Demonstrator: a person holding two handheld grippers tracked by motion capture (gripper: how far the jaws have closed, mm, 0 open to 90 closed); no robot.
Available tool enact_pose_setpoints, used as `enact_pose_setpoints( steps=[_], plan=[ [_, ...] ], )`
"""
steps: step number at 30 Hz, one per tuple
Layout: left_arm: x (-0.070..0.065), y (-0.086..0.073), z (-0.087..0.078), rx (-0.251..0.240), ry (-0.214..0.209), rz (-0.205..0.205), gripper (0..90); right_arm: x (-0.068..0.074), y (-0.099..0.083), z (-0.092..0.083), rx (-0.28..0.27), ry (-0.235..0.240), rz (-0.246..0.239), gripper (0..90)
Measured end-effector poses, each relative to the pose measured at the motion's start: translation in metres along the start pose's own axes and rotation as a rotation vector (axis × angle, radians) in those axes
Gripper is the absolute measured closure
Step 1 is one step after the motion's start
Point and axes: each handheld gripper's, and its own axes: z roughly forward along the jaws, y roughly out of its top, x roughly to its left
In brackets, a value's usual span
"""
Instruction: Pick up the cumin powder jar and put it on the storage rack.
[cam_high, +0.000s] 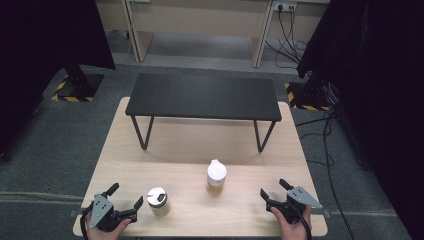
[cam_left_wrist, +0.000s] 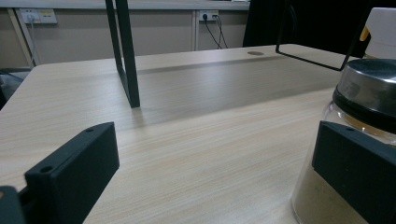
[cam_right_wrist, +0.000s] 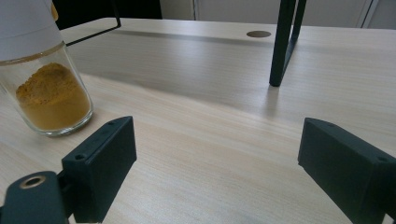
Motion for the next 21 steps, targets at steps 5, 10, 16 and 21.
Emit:
enact_pose_setpoints(
  steps=[5, 10, 16, 21],
  plan=[
    [0.000, 0.000, 0.000, -0.002, -0.001, -0.001, 0.0, 0.000, 0.000, 0.000, -0.002, 0.000, -0.003, 11.6],
    [0.005, 0.001, 0.000, 0.004, -0.036, 0.013, 0.0, 0.000, -0.001, 0.000, -0.003, 0.001, -0.001, 11.6],
    [0.014, 0.002, -0.003, 0.002, -0.100, 0.038, 0.0, 0.000, 0.000, 0.000, -0.002, 0.002, -0.005, 11.6],
    [0.022, 0.005, -0.001, 0.010, -0.197, 0.081, 0.0, 0.000, 0.000, 0.000, 0.001, 0.002, -0.006, 11.6]
  ],
)
